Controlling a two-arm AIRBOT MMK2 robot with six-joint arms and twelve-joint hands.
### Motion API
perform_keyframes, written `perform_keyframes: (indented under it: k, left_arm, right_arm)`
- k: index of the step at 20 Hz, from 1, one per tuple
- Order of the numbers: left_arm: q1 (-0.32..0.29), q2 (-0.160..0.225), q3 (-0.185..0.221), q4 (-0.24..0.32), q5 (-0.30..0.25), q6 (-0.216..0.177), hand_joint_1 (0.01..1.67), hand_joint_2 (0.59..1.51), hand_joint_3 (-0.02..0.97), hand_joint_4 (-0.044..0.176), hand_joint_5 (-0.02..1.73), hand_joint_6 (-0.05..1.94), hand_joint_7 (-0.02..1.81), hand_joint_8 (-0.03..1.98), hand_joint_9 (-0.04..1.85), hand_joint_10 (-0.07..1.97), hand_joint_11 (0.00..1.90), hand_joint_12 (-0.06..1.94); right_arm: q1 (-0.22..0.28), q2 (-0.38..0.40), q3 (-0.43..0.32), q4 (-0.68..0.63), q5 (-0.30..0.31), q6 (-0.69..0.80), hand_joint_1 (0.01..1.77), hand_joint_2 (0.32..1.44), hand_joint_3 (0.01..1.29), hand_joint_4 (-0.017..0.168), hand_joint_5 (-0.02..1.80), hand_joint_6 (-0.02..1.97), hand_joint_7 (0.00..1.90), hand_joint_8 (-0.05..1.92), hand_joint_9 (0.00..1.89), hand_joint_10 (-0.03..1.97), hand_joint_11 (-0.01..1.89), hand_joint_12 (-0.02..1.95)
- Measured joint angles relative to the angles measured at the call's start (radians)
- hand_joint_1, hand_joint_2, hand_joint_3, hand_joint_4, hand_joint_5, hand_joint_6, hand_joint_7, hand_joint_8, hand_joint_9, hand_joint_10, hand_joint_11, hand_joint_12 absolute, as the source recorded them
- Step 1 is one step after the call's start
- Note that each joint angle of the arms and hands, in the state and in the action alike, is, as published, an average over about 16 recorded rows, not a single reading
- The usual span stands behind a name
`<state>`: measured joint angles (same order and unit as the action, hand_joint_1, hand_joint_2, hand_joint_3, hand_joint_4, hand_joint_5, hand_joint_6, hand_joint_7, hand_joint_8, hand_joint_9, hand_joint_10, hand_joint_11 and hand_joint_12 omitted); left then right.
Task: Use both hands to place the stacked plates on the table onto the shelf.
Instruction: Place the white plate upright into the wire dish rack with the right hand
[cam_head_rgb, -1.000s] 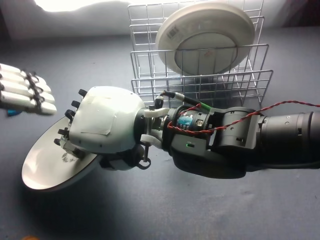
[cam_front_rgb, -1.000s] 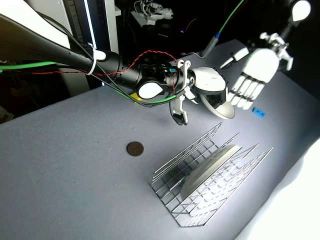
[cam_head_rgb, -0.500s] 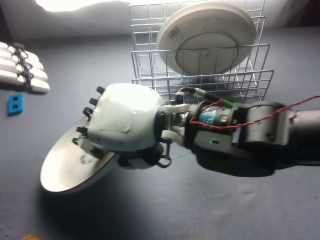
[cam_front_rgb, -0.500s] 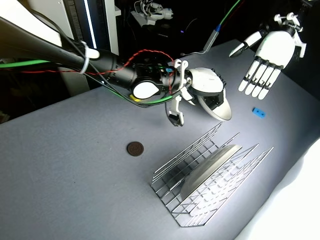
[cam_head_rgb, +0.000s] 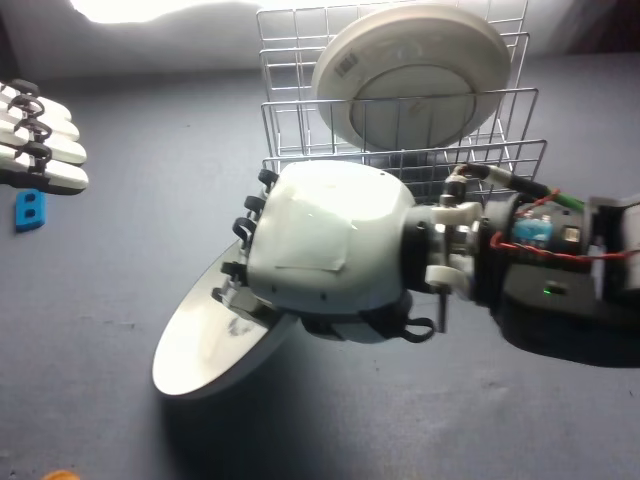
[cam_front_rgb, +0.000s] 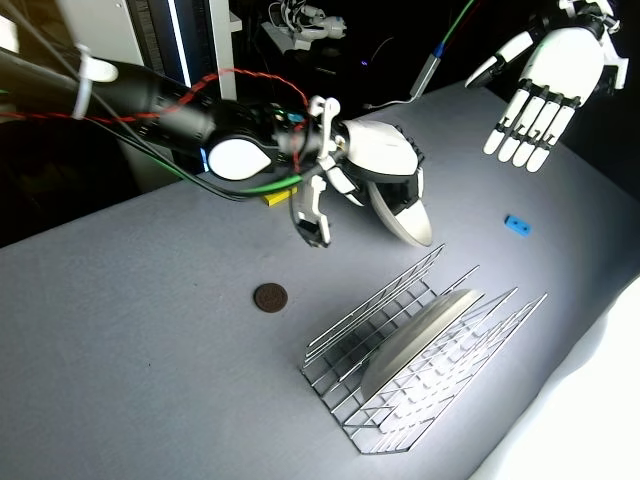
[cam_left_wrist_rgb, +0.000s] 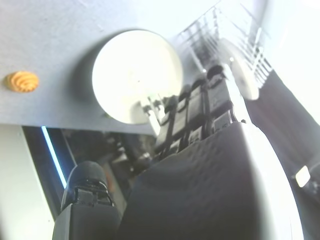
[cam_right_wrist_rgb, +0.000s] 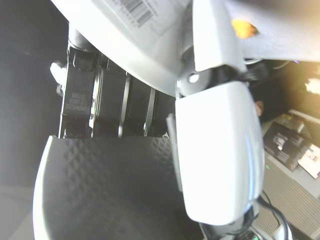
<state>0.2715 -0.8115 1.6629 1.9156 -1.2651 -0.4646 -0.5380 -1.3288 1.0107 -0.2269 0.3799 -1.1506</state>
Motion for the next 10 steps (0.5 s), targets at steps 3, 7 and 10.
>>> perform_keyframes:
  k: [3,7,10]
  left_arm:
    - [-0.017,0.007,-0.011,0.011,-0.005,-0.002,0.02,1.118,0.017,0.006,0.02,0.02,0.02,-0.01,0.02,-0.06,0.02,0.0]
    - [-0.03,0.01,-0.019,0.014,-0.002,0.0,0.02,1.116,0.017,0.006,0.02,0.02,0.02,-0.01,0.02,-0.06,0.02,0.0]
    - [-0.039,0.01,-0.022,0.016,0.002,0.004,0.02,1.116,0.017,0.007,0.02,0.02,0.02,-0.01,0.02,-0.06,0.02,0.0]
  right_arm:
    - [0.015,0.062,-0.046,-0.008,-0.018,0.021,1.34,0.97,0.01,0.0,0.95,0.94,1.1,0.71,1.09,0.95,0.94,1.16]
    - [0.044,0.133,-0.089,-0.02,-0.049,0.067,1.36,0.98,0.01,0.0,0.95,0.95,1.11,0.71,1.08,0.96,0.94,1.15]
    - [0.072,0.175,-0.107,-0.023,-0.078,0.11,1.34,0.98,0.01,0.0,0.95,0.95,1.11,0.7,1.11,0.84,0.94,1.14]
